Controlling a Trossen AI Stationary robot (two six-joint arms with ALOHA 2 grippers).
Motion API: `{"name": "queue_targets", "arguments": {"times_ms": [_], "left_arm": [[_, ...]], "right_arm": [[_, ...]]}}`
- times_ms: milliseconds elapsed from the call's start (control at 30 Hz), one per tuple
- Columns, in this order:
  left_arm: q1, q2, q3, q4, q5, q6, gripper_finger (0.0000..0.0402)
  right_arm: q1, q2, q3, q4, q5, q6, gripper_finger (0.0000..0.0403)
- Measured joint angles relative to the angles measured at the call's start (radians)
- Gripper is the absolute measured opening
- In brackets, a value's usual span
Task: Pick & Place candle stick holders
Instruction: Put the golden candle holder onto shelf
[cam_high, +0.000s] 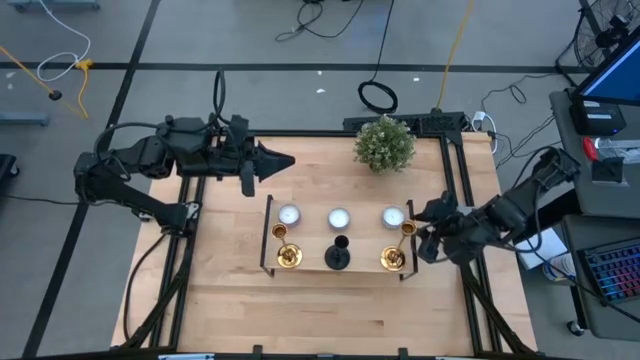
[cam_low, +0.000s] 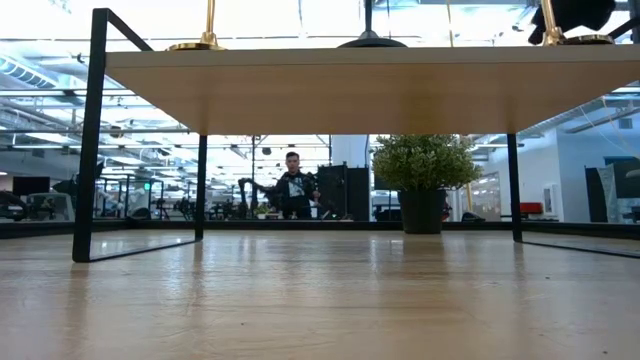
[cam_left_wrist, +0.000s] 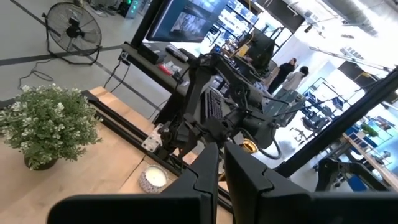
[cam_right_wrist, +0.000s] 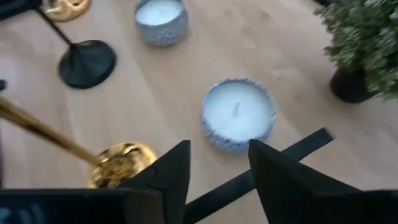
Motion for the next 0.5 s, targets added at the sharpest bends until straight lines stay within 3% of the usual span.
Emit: {"name": "queue_targets", "arguments": {"times_ms": [500], "left_arm": [[0.005, -0.012, -0.001, 0.102, 0.002, -0.063, 0.003]], "right_arm": [[-0.068, -0.053, -0.001, 0.025, 0.078, -0.109, 0.0005]]}}
